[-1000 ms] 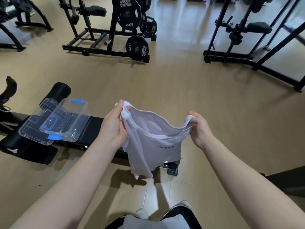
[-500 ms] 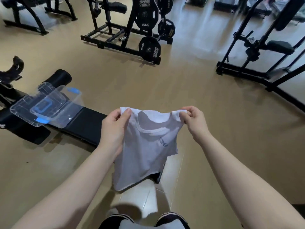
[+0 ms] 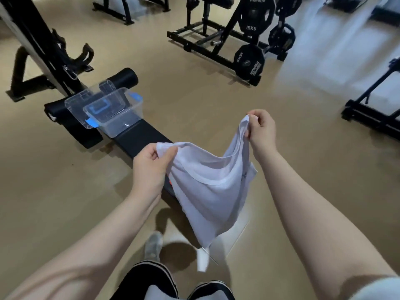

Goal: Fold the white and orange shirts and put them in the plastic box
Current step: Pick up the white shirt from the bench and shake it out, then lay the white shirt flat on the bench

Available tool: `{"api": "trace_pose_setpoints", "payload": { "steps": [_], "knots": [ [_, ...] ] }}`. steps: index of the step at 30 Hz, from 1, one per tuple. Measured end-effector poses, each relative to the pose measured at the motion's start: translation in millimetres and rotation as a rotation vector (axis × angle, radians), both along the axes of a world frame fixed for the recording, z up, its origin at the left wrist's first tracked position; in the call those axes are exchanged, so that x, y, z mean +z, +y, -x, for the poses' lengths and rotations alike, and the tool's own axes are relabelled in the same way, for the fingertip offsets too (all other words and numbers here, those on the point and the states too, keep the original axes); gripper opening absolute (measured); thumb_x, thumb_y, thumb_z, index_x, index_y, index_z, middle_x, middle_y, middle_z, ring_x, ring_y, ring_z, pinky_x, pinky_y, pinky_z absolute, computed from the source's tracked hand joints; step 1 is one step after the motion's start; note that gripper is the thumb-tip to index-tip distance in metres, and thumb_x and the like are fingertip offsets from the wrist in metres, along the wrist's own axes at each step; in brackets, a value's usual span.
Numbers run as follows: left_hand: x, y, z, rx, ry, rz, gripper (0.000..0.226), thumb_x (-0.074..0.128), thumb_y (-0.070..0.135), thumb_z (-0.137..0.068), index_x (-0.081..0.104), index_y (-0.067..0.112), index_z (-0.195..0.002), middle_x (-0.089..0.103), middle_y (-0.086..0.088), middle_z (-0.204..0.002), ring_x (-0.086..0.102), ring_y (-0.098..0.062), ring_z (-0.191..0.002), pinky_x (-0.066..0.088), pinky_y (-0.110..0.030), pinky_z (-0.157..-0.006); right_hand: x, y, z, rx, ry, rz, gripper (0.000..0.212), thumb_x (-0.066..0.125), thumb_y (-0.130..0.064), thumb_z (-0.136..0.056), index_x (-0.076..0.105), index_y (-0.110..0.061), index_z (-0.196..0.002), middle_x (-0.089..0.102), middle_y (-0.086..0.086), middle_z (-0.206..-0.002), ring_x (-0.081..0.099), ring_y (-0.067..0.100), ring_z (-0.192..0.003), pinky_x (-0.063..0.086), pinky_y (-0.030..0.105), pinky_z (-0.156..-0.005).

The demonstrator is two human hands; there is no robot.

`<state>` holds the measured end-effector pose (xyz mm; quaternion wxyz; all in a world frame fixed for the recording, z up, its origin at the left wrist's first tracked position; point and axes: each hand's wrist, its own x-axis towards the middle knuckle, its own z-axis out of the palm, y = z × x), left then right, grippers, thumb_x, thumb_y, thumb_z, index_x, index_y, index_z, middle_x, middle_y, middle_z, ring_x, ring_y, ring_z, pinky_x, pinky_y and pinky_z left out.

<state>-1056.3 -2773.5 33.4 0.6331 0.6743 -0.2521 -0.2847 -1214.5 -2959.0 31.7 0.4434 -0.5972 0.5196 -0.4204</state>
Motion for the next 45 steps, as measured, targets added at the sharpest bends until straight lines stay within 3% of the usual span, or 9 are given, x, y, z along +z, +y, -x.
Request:
{"api": "trace_pose_setpoints", "payload": {
  "steps": [4, 7, 9, 16, 23, 29, 34, 40, 45],
  "knots": [
    [-48, -22, -49, 0.121, 0.105, -0.144, 0.026, 0.069, 0.023, -0.079, 0.044, 0.015, -0.081, 0.041, -0.005, -0.071, 0.041, -0.018, -0.064, 0.034, -0.027, -0.06, -32, -28, -57, 0.058, -0.002, -0.062, 0.021, 0.038, -0.006, -0.089, 0.055, -0.018, -0.086, 0.051, 0.001, -0.059, 0.048, 0.015, -0.054, 0.045, 0.026, -0.062],
    [-87, -48, -93, 0.186, 0.218, -0.214, 0.023, 0.067, 0.02, -0.083, 0.055, 0.017, -0.103, 0.058, -0.001, -0.092, 0.058, -0.017, -0.085, 0.043, -0.025, -0.065, -65, -53, -102, 0.116, 0.066, -0.074, 0.03, 0.036, -0.001, -0.089, 0.054, -0.01, -0.111, 0.054, -0.003, -0.071, 0.055, 0.009, -0.062, 0.045, 0.007, -0.059],
    [-111, -70, -128, 0.198, 0.215, -0.243, 0.011, 0.064, 0.015, -0.084, 0.064, 0.011, -0.093, 0.062, -0.002, -0.089, 0.058, -0.018, -0.083, 0.045, -0.025, -0.067, -84, -76, -136, 0.124, 0.122, -0.076, 0.035, 0.032, 0.003, -0.088, 0.053, -0.012, -0.111, 0.054, -0.008, -0.075, 0.055, 0.004, -0.064, 0.042, 0.002, -0.057],
    [-177, -143, -256, 0.255, 0.232, -0.385, 0.009, 0.058, 0.019, -0.088, 0.06, 0.01, -0.086, 0.054, 0.007, -0.076, 0.047, -0.005, -0.07, 0.038, -0.018, -0.062, -158, -167, -277, 0.235, 0.39, -0.076, 0.022, 0.035, -0.003, -0.091, 0.056, 0.001, -0.095, 0.057, -0.005, -0.081, 0.052, 0.017, -0.08, 0.037, 0.012, -0.058],
    [-272, -195, -383, 0.374, 0.204, -0.506, 0.008, 0.056, 0.019, -0.09, 0.056, 0.01, -0.088, 0.055, 0.003, -0.079, 0.049, -0.014, -0.078, 0.038, -0.014, -0.06, -257, -229, -413, 0.341, 0.513, -0.04, 0.028, 0.037, 0.001, -0.086, 0.063, -0.002, -0.096, 0.036, -0.012, -0.084, 0.057, 0.032, -0.092, 0.046, 0.038, -0.084],
    [-347, -227, -444, 0.43, 0.295, -0.564, 0.011, 0.052, 0.022, -0.093, 0.053, 0.012, -0.094, 0.049, 0.011, -0.075, 0.044, -0.001, -0.065, 0.034, -0.011, -0.057, -339, -263, -492, 0.354, 0.533, -0.189, 0.022, 0.038, -0.007, -0.087, 0.057, -0.018, -0.091, 0.062, 0.012, -0.086, 0.062, 0.032, -0.085, 0.046, 0.034, -0.073],
    [-412, -230, -469, 0.552, 0.401, -0.561, 0.011, 0.056, 0.018, -0.091, 0.053, 0.008, -0.093, 0.05, 0.008, -0.075, 0.044, -0.005, -0.068, 0.035, -0.014, -0.06, -385, -281, -518, 0.193, 0.277, -0.47, 0.026, 0.043, -0.001, -0.088, 0.058, -0.021, -0.081, 0.054, -0.004, -0.063, 0.052, 0.008, -0.058, 0.047, 0.02, -0.067],
    [-450, -234, -456, 0.524, 0.317, -0.677, 0.038, 0.051, 0.018, -0.093, 0.042, 0.012, -0.129, 0.052, 0.003, -0.112, 0.05, -0.013, -0.094, 0.039, -0.025, -0.08, -432, -280, -484, 0.334, 0.236, -0.662, 0.043, 0.036, 0.009, -0.091, 0.051, -0.022, -0.117, 0.043, -0.002, -0.121, 0.059, 0.013, -0.091, 0.05, 0.018, -0.078],
    [-447, -234, -424, 0.39, 0.068, -0.805, 0.051, 0.052, 0.015, -0.085, 0.038, 0.014, -0.135, 0.051, -0.01, -0.131, 0.053, -0.027, -0.115, 0.047, -0.044, -0.097, -427, -264, -413, 0.37, 0.433, -0.644, 0.036, 0.037, 0.008, -0.089, 0.059, -0.019, -0.098, 0.054, -0.001, -0.11, 0.06, 0.009, -0.078, 0.046, 0.022, -0.07]
  ]
}}
